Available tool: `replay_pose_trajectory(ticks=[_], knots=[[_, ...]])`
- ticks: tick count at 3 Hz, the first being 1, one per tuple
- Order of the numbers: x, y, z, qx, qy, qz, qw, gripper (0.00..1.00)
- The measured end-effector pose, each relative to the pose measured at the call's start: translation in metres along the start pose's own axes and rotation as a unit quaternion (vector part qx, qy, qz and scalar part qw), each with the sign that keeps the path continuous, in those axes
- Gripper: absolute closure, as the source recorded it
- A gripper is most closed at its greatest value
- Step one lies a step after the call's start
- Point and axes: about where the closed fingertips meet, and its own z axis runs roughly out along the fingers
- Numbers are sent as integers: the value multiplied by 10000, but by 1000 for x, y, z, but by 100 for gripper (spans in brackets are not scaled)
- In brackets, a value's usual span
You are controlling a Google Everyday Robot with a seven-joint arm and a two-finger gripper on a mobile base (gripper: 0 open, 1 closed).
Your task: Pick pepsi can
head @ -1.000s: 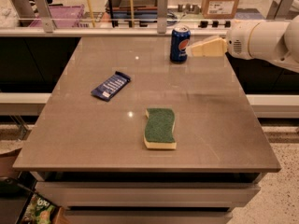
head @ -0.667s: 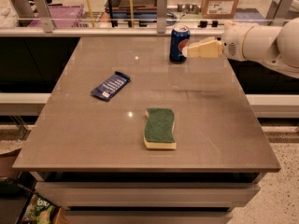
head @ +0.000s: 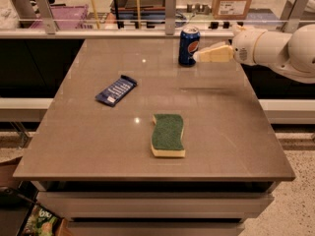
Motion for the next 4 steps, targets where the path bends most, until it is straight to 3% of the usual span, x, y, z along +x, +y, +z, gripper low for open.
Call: replay_pose_trajectory(ticks=[2,4], knots=[[-2,-17,27,-287,-43,-190,9994,0],[-11,-12,63,-683,-149,-224,9973,0]])
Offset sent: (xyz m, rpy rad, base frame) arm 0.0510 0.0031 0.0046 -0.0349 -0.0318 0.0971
